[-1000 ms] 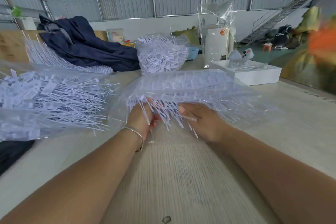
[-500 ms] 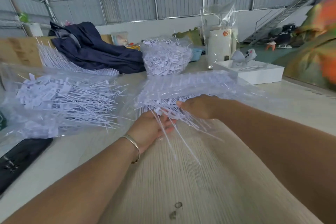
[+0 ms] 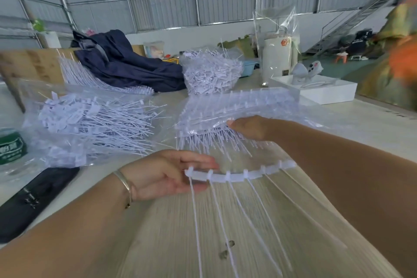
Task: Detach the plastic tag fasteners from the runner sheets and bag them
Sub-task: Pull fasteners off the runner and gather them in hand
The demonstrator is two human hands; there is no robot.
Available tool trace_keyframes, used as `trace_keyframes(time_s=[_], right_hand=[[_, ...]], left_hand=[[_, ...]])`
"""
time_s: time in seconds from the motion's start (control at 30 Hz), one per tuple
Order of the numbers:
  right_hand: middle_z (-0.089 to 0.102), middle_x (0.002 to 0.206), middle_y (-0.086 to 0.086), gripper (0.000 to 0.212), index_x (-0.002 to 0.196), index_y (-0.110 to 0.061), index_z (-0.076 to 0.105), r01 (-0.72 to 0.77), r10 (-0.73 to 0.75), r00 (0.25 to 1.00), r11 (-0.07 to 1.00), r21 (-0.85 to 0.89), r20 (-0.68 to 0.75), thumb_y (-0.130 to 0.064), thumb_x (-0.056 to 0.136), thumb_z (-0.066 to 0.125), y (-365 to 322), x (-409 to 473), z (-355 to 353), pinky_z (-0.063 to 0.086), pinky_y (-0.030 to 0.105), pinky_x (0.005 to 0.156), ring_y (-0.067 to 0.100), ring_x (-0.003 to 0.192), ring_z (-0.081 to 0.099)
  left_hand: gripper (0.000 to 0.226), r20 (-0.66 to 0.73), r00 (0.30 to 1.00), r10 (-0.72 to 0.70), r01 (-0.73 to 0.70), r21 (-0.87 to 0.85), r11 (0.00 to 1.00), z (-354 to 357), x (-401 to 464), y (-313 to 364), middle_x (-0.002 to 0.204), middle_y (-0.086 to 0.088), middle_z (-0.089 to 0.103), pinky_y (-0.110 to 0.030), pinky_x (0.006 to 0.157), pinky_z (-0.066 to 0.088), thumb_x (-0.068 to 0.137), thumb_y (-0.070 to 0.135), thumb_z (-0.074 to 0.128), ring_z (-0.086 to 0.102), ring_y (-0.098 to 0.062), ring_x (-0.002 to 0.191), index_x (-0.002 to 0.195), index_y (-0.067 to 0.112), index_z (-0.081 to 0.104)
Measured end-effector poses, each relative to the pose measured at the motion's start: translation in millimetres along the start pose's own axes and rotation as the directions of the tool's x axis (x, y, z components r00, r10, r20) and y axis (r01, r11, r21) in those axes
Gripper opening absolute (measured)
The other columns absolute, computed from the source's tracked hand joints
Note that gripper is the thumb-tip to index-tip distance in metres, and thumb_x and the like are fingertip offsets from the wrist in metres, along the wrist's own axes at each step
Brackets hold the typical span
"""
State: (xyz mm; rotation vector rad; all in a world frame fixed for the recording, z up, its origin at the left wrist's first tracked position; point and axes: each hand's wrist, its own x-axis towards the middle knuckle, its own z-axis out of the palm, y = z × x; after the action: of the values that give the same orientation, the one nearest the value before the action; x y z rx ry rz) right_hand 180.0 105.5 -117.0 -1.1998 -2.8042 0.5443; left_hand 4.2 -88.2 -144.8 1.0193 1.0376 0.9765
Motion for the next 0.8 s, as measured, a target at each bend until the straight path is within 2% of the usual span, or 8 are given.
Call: trace_keyframes(time_s=[0.13, 0.23, 0.3, 0.37, 0.47, 0.57, 0.67, 0.8], right_hand=[[0.047, 0.145, 0.013, 0.041, 0.135, -0.004, 0.050, -0.107, 0.110, 0.993, 0.991, -0.077, 0.040, -0.024, 0.108, 0.027, -23, -13, -1, 0.032, 0.030, 0.105, 0.025, 0.132, 0.044], [0.058, 0.100, 0.002, 0.032, 0.119, -0.012, 0.059, -0.108, 0.104, 0.994, 0.931, -0.348, -0.031, -0.008, 0.097, 0.037, -29, -26, 0, 0.046, 0.034, 0.083, 0.023, 0.098, 0.057], [0.048, 0.077, -0.004, 0.024, 0.103, -0.020, 0.059, -0.122, 0.064, 0.990, 0.851, -0.511, -0.129, -0.009, 0.091, 0.041, -33, -38, -1, 0.042, 0.030, 0.068, 0.018, 0.075, 0.053], [0.047, 0.072, -0.005, 0.016, 0.089, -0.019, 0.055, -0.088, -0.079, 0.964, 0.808, -0.583, -0.254, -0.010, 0.090, 0.042, -33, -44, 2, 0.033, 0.025, 0.055, 0.014, 0.061, 0.045], [0.060, 0.078, 0.000, 0.019, 0.081, -0.015, 0.060, 0.156, -0.237, 0.928, 0.947, -0.281, -0.286, -0.015, 0.092, 0.045, -29, -57, 7, 0.044, 0.031, 0.061, 0.021, 0.073, 0.056], [0.072, 0.078, 0.010, 0.016, 0.080, -0.005, 0.070, 0.265, -0.257, 0.964, 0.922, 0.282, -0.066, -0.013, 0.086, 0.058, -23, -74, 11, 0.054, 0.039, 0.082, 0.019, 0.075, 0.065], [0.070, 0.067, 0.004, 0.040, 0.068, -0.015, 0.068, 0.201, -0.259, 0.947, 0.940, 0.276, 0.191, -0.044, 0.092, 0.057, -15, -89, 11, 0.046, 0.034, 0.073, 0.015, 0.064, 0.057], [0.049, 0.052, 0.003, 0.045, 0.057, -0.021, 0.059, 0.213, -0.263, 0.956, 0.929, 0.304, 0.132, -0.057, 0.084, 0.064, -14, -100, -2, 0.039, 0.021, 0.057, 0.015, 0.048, 0.043]], left_hand=[[0.058, 0.034, 0.994, -0.105, 0.107, -0.069, 0.992, 8, 5, 10, 0.134, -0.028, 0.054, -0.050, 0.103, 0.045, 0.069, -0.006, 0.046, 0.055, -0.038, 0.124, 0.126, -0.008, 0.056], [0.053, -0.146, 0.982, -0.116, 0.157, 0.311, 0.938, 31, 20, 16, 0.123, -0.014, 0.067, -0.040, 0.101, 0.046, 0.067, 0.016, 0.076, 0.067, -0.023, 0.109, 0.117, 0.004, 0.063], [0.052, -0.184, 0.979, -0.088, 0.185, 0.617, 0.765, 44, 26, 19, 0.112, -0.003, 0.072, -0.030, 0.087, 0.054, 0.062, 0.029, 0.083, 0.069, -0.016, 0.101, 0.111, 0.017, 0.069], [0.047, -0.185, 0.977, -0.109, 0.212, 0.757, 0.618, 51, 27, 23, 0.098, 0.002, 0.074, -0.032, 0.081, 0.052, 0.060, 0.039, 0.083, 0.068, -0.014, 0.092, 0.103, 0.022, 0.073], [0.037, -0.138, 0.973, -0.185, 0.219, 0.800, 0.558, 56, 22, 27, 0.077, 0.001, 0.068, -0.026, 0.071, 0.045, 0.068, 0.041, 0.077, 0.061, -0.012, 0.073, 0.090, 0.012, 0.075], [0.017, -0.094, 0.979, -0.183, 0.187, 0.779, 0.598, 55, 13, 28, 0.070, 0.003, 0.064, -0.021, 0.065, 0.045, 0.079, 0.030, 0.075, 0.058, -0.010, 0.065, 0.084, 0.014, 0.073], [0.008, -0.117, 0.988, -0.105, 0.157, 0.750, 0.642, 50, 6, 27, 0.065, 0.005, 0.062, -0.023, 0.065, 0.042, 0.082, 0.015, 0.076, 0.054, -0.009, 0.064, 0.076, 0.020, 0.072], [0.012, -0.188, 0.982, -0.034, 0.166, 0.753, 0.637, 45, 0, 24, 0.061, 0.007, 0.060, -0.020, 0.062, 0.039, 0.078, 0.015, 0.078, 0.052, -0.005, 0.059, 0.071, 0.022, 0.072]])
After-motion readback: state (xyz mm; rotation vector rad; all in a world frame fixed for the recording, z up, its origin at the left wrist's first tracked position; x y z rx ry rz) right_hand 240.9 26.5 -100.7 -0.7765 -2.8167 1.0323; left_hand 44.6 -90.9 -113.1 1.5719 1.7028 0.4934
